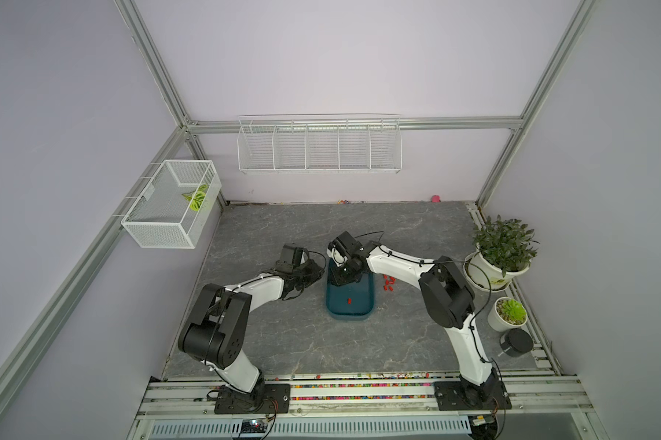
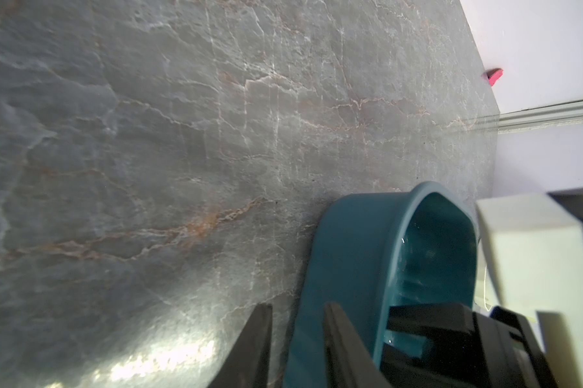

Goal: Take the screw protection sleeves out of the storage box
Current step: Pick up the screw protection sleeve from the storage box.

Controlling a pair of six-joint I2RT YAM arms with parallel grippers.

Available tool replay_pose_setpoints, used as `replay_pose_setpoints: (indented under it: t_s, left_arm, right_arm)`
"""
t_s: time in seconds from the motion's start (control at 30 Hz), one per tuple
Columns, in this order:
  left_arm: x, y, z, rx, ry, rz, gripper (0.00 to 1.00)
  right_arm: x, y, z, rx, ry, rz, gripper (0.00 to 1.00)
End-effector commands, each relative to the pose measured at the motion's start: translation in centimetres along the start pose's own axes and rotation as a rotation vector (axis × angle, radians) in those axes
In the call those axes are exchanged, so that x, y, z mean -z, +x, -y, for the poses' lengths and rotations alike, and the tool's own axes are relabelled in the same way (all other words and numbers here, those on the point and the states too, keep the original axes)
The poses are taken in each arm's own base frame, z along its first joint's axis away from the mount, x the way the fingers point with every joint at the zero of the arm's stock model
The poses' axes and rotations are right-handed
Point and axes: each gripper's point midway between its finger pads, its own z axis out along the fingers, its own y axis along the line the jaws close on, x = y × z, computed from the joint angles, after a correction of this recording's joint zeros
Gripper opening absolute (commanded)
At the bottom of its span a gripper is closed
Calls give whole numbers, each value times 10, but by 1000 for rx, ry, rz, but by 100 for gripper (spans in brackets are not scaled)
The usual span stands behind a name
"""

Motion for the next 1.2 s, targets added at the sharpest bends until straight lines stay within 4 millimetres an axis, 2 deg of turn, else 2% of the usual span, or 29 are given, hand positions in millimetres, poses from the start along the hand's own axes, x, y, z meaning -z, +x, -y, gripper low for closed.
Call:
replay_pose_setpoints:
  t_s: [0.0, 0.83, 1.17]
  left_arm:
    - [-1, -4, 8, -22, 14, 2, 33]
    - [-1, -3, 7, -20, 12, 1, 33]
    - [0, -4, 8, -24, 13, 2, 33]
  right_arm:
    - [-3, 0, 3, -5, 17, -11, 31]
    - [-19, 5, 12, -1, 56, -49, 27]
    - [-19, 10, 12, 7, 74, -64, 25]
